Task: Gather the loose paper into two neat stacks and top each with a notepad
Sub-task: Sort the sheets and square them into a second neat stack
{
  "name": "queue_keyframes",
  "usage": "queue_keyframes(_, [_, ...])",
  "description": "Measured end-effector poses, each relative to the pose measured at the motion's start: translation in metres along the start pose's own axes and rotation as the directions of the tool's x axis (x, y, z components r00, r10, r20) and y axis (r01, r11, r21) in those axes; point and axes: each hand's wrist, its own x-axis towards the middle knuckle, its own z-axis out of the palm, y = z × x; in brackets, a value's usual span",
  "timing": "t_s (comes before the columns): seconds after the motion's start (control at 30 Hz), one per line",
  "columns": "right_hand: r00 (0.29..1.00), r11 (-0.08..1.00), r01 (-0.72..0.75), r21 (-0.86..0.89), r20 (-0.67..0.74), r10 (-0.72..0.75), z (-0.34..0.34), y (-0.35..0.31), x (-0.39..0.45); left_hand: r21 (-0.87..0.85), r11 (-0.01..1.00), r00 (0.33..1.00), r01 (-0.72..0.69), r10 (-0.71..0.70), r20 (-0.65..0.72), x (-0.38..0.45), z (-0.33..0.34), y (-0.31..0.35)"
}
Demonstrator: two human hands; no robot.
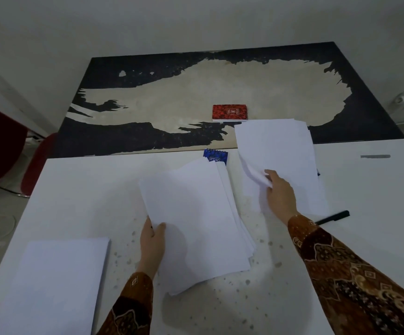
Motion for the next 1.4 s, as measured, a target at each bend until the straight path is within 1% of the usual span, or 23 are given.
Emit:
queue_keyframes(0.1, [1.0,0.992,-0.001,0.125,0.027,-0.003,-0.011,-0.026,-0.019,0.009,1.0,1.0,-0.002,0.002,0.016,-0.001,0.0,0.002])
queue_keyframes(0.17, [0.992,0.979,0.04,0.198,0.112,-0.063,-0.009,-0.048,-0.043,0.008,1.0,1.0,0.013,-0.013,0.02,-0.001,-0.001,0.004])
queue_keyframes(0.23, [0.958,0.98,0.108,0.17,0.245,-0.148,0.001,-0.067,-0.074,-0.007,1.0,0.999,0.027,-0.027,0.035,0.0,0.0,0.006])
queue_keyframes(0.3, [0.902,0.979,0.181,0.092,0.382,-0.202,0.011,-0.083,-0.103,-0.016,0.999,0.998,0.04,-0.039,0.058,-0.002,0.0,0.012])
queue_keyframes(0.37, [0.832,0.973,0.22,0.069,0.508,-0.224,0.019,-0.098,-0.124,-0.035,0.998,0.995,0.054,-0.051,0.081,-0.003,0.0,0.019])
queue_keyframes(0.47, [0.669,0.953,0.297,0.067,0.698,-0.257,0.026,-0.111,-0.138,0.001,0.999,0.996,0.04,-0.04,0.084,0.001,-0.001,0.019])
queue_keyframes(0.5, [0.625,0.951,0.3,0.078,0.737,-0.257,0.024,-0.113,-0.136,0.032,0.999,0.997,0.036,-0.038,0.073,0.002,-0.001,0.016])
queue_keyframes(0.53, [0.612,0.959,0.262,0.105,0.75,-0.249,0.021,-0.113,-0.131,0.061,0.997,0.997,0.037,-0.041,0.062,0.005,-0.001,0.013])
queue_keyframes(0.57, [0.629,0.972,0.187,0.145,0.742,-0.232,0.017,-0.111,-0.123,0.084,0.995,0.997,0.047,-0.052,0.053,0.006,0.0,0.01])
queue_keyframes(0.6, [0.682,0.976,0.105,0.191,0.7,-0.21,0.014,-0.105,-0.112,0.098,0.994,0.997,0.057,-0.062,0.046,0.007,0.0,0.008])
queue_keyframes(0.63, [0.773,0.974,0.038,0.225,0.611,-0.171,0.009,-0.096,-0.097,0.109,0.993,0.997,0.055,-0.06,0.045,0.007,0.001,0.007])
queue_keyframes(0.67, [0.871,0.972,-0.023,0.232,0.482,-0.094,0.003,-0.083,-0.08,0.117,0.992,0.998,0.051,-0.056,0.038,0.008,0.002,0.006])
queue_keyframes(0.7, [0.942,0.973,-0.098,0.209,0.336,0.023,-0.003,-0.066,-0.06,0.124,0.991,0.998,0.049,-0.053,0.028,0.008,0.001,0.005])
queue_keyframes(0.73, [0.967,0.966,-0.2,0.165,0.194,0.167,-0.013,-0.047,-0.042,0.125,0.991,0.998,0.049,-0.052,0.019,0.009,0.003,0.005])
queue_keyframes(0.77, [0.945,0.938,-0.324,0.119,0.085,0.316,-0.024,-0.027,-0.025,0.128,0.991,0.999,0.047,-0.049,0.011,0.01,0.003,0.004])
queue_keyframes(0.8, [0.894,0.891,-0.448,0.074,0.016,0.448,-0.035,-0.01,-0.011,0.133,0.99,0.999,0.043,-0.045,0.006,0.01,0.004,0.004])
queue_keyframes(0.83, [0.834,0.834,-0.551,0.029,-0.015,0.551,-0.045,0.006,0.0,0.139,0.99,0.999,0.037,-0.038,0.005,0.011,0.004,0.004])
queue_keyframes(0.9, [0.748,0.747,-0.663,-0.039,-0.021,0.663,-0.057,0.028,0.013,0.144,0.989,0.999,0.034,-0.035,0.003,0.013,0.005,0.003])
queue_keyframes(0.93, [0.737,0.734,-0.676,-0.069,-0.022,0.676,-0.058,0.033,0.016,0.142,0.989,0.999,0.035,-0.036,0.0,0.013,0.004,0.002])
queue_keyframes(1.03, [0.765,0.749,-0.643,-0.162,-0.08,0.639,-0.053,0.037,0.017,0.153,0.988,1.0,0.029,-0.029,-0.003,0.014,0.004,0.001])
queue_keyframes(1.13, [0.747,0.742,-0.664,-0.088,-0.121,0.654,-0.049,0.036,0.019,0.15,0.988,1.0,0.027,-0.025,-0.015,0.012,0.006,0.002])
queue_keyframes(1.3, [0.651,0.652,-0.756,0.063,-0.035,0.758,-0.057,0.036,0.025,0.137,0.99,1.0,0.018,-0.018,-0.004,0.011,0.005,0.002])
queue_keyframes(1.4, [0.639,0.638,-0.769,0.036,0.027,0.769,-0.063,0.042,0.029,0.132,0.991,1.0,0.014,-0.015,0.001,0.01,0.004,0.001])
